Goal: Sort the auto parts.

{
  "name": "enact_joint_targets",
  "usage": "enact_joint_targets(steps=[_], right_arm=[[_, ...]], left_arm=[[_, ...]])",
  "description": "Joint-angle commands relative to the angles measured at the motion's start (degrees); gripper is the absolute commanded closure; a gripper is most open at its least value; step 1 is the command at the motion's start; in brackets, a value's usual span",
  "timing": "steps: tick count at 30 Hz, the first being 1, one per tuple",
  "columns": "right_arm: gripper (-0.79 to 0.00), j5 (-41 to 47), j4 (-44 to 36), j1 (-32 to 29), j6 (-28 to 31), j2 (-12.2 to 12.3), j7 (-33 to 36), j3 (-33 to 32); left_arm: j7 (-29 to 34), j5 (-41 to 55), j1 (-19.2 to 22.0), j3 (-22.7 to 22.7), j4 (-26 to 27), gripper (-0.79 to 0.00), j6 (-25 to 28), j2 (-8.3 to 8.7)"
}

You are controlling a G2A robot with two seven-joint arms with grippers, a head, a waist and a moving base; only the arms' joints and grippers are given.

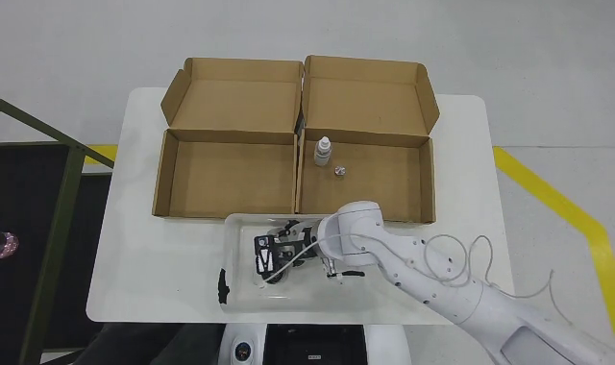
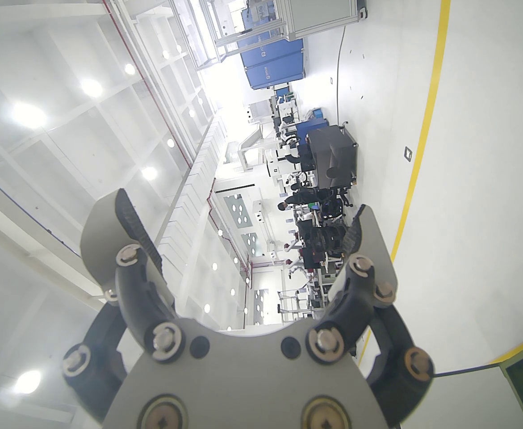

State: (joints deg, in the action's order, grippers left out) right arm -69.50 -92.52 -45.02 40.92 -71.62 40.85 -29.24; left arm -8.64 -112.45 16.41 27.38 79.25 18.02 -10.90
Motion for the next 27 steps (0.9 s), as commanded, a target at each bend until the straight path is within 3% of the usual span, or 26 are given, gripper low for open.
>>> enact_joint_targets(steps=[1, 12, 15, 18, 19, 27], right_arm=[[-0.332, 0.0, 0.6, 0.4, 0.0, -0.4, -0.1, 0.5], [-0.323, -0.1, 3.8, 2.0, -0.5, -2.8, 0.2, 3.1], [-0.228, -0.2, 4.5, 2.2, -0.5, -3.2, 0.4, 3.3], [-0.022, -0.2, 4.6, 2.3, -0.3, -3.4, 0.7, 3.2], [0.000, -0.2, 4.4, 2.3, -0.3, -3.4, 0.8, 3.1], [0.000, -0.1, 0.3, 1.4, 1.2, -3.0, 0.7, 1.3]], left_arm=[[0.0, 0.0, 0.0, 0.0, 0.0, -0.785, 0.0, 0.00], [0.0, 0.0, 0.0, 0.0, 0.0, -0.785, 0.0, 0.00], [0.0, 0.0, 0.0, 0.0, 0.0, -0.785, 0.0, 0.00], [0.0, 0.0, 0.0, 0.0, 0.0, -0.785, 0.0, 0.00], [0.0, 0.0, 0.0, 0.0, 0.0, -0.785, 0.0, 0.00], [0.0, 0.0, 0.0, 0.0, 0.0, -0.785, 0.0, 0.00]])
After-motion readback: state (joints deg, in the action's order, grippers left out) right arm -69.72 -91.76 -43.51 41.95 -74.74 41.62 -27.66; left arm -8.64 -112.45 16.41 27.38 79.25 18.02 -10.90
